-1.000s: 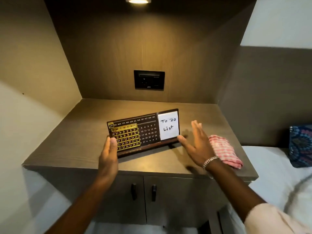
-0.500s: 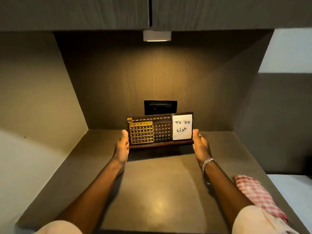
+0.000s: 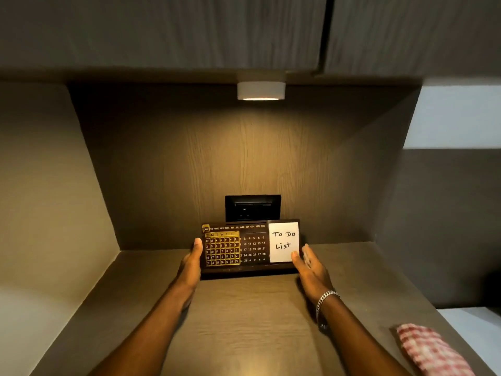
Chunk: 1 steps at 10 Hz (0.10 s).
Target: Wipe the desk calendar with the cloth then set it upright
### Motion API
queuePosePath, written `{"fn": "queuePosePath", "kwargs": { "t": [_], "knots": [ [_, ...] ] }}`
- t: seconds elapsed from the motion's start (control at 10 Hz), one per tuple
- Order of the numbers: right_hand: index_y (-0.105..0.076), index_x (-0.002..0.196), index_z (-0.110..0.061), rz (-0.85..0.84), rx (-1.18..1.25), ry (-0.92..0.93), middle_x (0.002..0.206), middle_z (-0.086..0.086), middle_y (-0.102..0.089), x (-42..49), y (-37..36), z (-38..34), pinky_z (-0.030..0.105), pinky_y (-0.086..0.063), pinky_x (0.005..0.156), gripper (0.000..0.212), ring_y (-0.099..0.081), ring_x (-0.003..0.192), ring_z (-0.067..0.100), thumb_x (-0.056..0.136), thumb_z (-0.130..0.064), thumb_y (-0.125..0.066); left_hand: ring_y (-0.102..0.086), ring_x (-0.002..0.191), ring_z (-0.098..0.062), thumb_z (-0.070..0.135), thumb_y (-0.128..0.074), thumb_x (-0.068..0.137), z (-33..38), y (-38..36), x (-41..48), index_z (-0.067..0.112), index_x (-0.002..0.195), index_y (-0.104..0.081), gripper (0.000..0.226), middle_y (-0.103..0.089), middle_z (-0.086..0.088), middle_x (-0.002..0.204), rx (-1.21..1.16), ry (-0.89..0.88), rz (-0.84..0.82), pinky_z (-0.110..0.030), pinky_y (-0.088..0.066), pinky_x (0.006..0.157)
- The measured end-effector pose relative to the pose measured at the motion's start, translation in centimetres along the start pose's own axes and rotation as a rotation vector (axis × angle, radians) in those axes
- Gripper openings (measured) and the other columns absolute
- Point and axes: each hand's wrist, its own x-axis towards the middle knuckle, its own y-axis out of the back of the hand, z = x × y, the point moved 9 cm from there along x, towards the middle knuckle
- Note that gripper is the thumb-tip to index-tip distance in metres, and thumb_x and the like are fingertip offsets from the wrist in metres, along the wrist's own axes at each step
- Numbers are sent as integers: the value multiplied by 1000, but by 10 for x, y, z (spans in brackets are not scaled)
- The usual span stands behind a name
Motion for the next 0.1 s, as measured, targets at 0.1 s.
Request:
{"fn": "queuePosePath", "kwargs": {
  "t": [0.1],
  "knots": [
    [-36, 146, -20, 108, 172, 236, 153, 11, -40, -37, 25, -52, 34, -35, 111, 63, -40, 139, 23, 90, -24, -64, -36, 139, -25, 54, -35, 97, 32, 16, -31, 20, 149, -31, 62, -36, -9, 154, 192, -104, 175, -27, -22, 103]
  ]
}}
